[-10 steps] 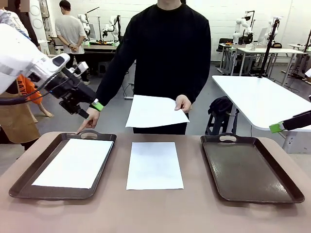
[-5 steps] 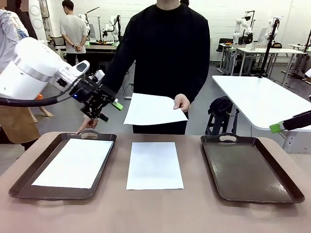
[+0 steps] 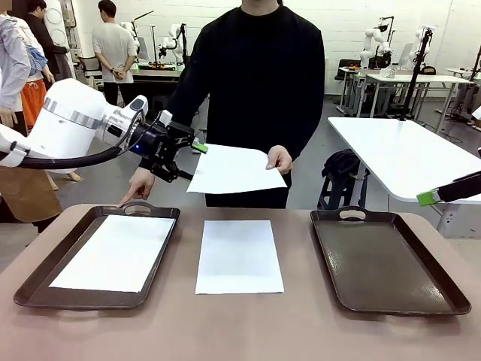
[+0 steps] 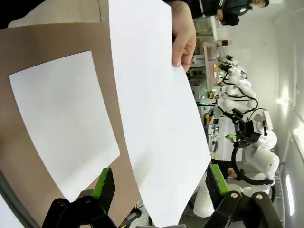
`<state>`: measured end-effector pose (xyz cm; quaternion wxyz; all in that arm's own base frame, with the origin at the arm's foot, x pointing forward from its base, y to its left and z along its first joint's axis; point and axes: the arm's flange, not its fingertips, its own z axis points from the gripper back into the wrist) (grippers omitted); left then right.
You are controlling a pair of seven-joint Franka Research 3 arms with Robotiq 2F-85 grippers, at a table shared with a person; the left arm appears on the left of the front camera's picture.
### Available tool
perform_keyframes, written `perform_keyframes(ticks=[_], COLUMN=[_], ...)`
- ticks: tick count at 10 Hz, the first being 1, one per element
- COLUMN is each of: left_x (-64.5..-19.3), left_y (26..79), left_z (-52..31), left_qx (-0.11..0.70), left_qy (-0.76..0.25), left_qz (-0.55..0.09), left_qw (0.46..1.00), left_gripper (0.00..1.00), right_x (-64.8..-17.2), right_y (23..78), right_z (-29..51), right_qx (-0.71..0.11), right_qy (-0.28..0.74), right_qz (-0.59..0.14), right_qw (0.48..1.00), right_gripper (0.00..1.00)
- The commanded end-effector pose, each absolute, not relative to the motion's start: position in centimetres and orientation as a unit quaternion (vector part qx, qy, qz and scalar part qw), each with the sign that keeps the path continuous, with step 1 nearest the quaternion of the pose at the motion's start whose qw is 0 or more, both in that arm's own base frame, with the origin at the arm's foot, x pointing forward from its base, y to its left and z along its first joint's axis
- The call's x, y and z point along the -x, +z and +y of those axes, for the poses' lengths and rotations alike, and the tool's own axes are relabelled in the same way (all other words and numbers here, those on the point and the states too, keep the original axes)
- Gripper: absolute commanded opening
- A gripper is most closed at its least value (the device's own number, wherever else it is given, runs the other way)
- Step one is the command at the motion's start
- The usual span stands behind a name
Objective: Sort the A4 documents.
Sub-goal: Receive the A4 Paper.
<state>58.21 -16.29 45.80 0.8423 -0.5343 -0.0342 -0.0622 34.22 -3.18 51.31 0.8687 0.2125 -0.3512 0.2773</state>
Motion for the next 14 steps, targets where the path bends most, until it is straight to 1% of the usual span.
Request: perform_keyframes(ticks=[1,4,6,7,8,9,10,11,12,13,14], left_x=[-59.4,-60.3,-60.4,-60.4,-60.3,-60.3,-60.3,-60.2,-60.2,-60.2,-60.2], left_y=[45.1,43.6,43.5,43.6,43.6,43.6,43.5,43.5,43.5,43.5,43.4], left_z=[-17.1,-18.2,-18.2,-18.1,-18.1,-18.0,-18.1,-18.1,-18.1,-18.0,-17.9], left_qx=[0.559,0.582,0.588,0.589,0.592,0.594,0.596,0.598,0.6,0.601,0.601], left_qy=[-0.046,-0.033,-0.027,-0.024,-0.023,-0.018,-0.016,-0.015,-0.015,-0.014,-0.013], left_qz=[-0.017,-0.003,-0.021,-0.028,-0.035,-0.037,-0.042,-0.042,-0.043,-0.049,-0.051], left_qw=[0.828,0.813,0.808,0.807,0.805,0.803,0.802,0.8,0.799,0.798,0.798], left_gripper=[1.0,1.0,1.0,0.95,0.82,0.76,0.63,0.56,0.44,0.37,0.24], right_x=[-34.4,-34.4,-34.4,-34.4,-34.4,-34.4,-34.4,-34.4,-34.4,-34.4,-34.4], right_y=[51.1,51.1,51.1,51.1,51.1,51.1,51.1,51.1,51.1,51.1,51.1], right_z=[-3.1,-3.1,-3.1,-3.1,-3.1,-3.1,-3.1,-3.1,-3.1,-3.1,-3.1], right_qx=[-0.224,-0.224,-0.224,-0.224,-0.224,-0.224,-0.224,-0.224,-0.224,-0.224,-0.224], right_qy=[0.279,0.279,0.279,0.279,0.279,0.279,0.279,0.279,0.279,0.279,0.279], right_qz=[-0.351,-0.351,-0.351,-0.351,-0.351,-0.351,-0.351,-0.351,-0.351,-0.351,-0.351], right_qw=[0.865,0.865,0.865,0.865,0.865,0.865,0.865,0.865,0.865,0.865,0.865], right_gripper=[1.0,1.0,1.0,1.0,1.0,1.0,1.0,1.0,1.0,1.0,1.0])
